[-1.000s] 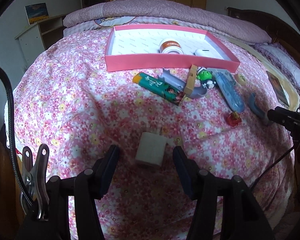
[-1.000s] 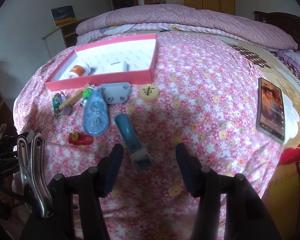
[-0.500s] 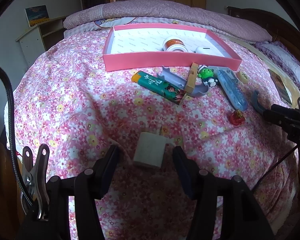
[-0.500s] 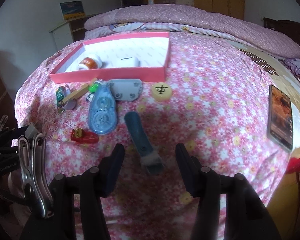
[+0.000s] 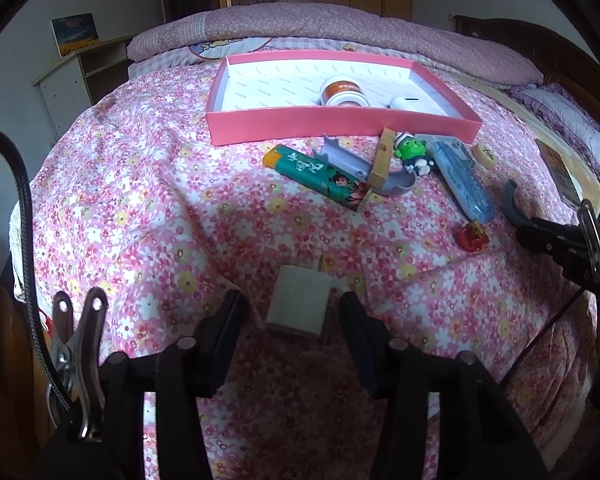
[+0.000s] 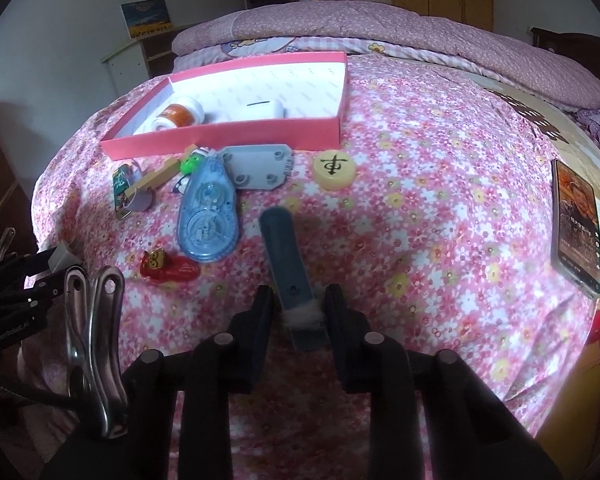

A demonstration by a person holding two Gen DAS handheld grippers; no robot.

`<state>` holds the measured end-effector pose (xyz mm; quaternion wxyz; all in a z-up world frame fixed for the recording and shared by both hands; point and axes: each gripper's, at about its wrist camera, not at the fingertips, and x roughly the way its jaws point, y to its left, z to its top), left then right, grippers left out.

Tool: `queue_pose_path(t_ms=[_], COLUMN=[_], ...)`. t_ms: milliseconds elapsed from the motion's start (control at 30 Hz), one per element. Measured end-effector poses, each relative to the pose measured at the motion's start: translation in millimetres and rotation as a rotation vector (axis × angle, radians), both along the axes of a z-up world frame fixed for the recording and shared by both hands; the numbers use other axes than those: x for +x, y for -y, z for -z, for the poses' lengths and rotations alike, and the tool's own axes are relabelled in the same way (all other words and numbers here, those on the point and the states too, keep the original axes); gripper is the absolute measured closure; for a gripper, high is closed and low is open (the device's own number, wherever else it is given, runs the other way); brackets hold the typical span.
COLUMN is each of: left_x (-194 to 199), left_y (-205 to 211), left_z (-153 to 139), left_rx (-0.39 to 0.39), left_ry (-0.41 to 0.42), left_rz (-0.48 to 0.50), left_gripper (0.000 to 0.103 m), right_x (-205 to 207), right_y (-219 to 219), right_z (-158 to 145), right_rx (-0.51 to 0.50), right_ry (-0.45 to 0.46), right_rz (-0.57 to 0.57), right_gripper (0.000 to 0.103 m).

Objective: Organize rigid objects
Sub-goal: 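Grasp the white charger plug with the left tool while the right tool grasps the blue-grey handle piece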

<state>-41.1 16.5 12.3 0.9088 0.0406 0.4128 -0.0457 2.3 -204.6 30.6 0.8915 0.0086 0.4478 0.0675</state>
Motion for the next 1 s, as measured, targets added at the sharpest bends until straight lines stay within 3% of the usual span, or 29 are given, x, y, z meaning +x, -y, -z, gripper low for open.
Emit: queue_pose_path(t_ms=[233, 533, 1000], left_x=[-2, -7, 8], left_y=[-2, 4, -2], left_z=[-4, -8, -29], left_rx=[-0.025, -0.046, -0.062], left_ry=[0.013, 0.023, 0.062], left_rz=[0.019, 0.063, 0.051], left_gripper=[0.077, 0.077, 0.077], right_x=[-1, -4, 3], right_y=[6, 8, 4], right_z=[-2, -10, -16], right_rx=[0.046, 0.095, 0.113], right_ry=[0.001, 0.026, 0.031], right_rz=[0.009, 0.008, -0.015], right_gripper=[0.083, 0.083, 0.083])
